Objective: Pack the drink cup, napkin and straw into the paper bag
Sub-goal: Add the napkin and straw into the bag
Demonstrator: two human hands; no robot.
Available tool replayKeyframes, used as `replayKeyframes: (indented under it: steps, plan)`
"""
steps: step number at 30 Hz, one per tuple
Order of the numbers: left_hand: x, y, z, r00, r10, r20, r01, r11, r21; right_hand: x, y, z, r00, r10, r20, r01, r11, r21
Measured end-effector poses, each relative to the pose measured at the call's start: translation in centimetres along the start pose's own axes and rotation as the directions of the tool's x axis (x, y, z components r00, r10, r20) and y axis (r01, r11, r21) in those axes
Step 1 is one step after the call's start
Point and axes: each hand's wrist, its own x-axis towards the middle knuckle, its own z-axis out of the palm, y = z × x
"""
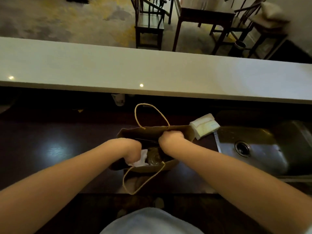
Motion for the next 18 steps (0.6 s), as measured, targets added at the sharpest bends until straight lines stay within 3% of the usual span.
replayKeyframes:
  steps: [3, 7, 11, 15, 18]
  plan:
    - [1.3, 1.0, -0.9, 0.998, -0.026, 0.054, 0.021, 0.996, 0.081, 1.9, -1.6, 0.7, 0.999, 0.012, 0.05, -0.009, 0.999, -0.05]
    - [2.0, 2.4, -2.2, 0.989, -0.114, 0.091, 0.117, 0.993, -0.032, 2.5, -2.5, 0.7, 0.995, 0.072, 0.071, -0.068, 0.996, -0.055]
    - [3.6, 2.5, -2.5, 0.965, -0.194, 0.177, 0.208, 0.976, -0.062, 3.0, -2.8, 0.9, 0.994, 0.084, 0.072, -0.088, 0.995, 0.05]
    - [4.9, 1.9, -1.9, 0.966, -0.205, 0.156, 0.212, 0.977, -0.028, 3.3, -2.7, 0.7, 0.994, 0.083, 0.073, -0.097, 0.973, 0.209]
    - [6.1, 1.2, -1.6, 0.977, -0.177, 0.118, 0.182, 0.983, -0.026, 3.3, -3.1, 1.0, 0.995, 0.041, 0.089, -0.057, 0.98, 0.189]
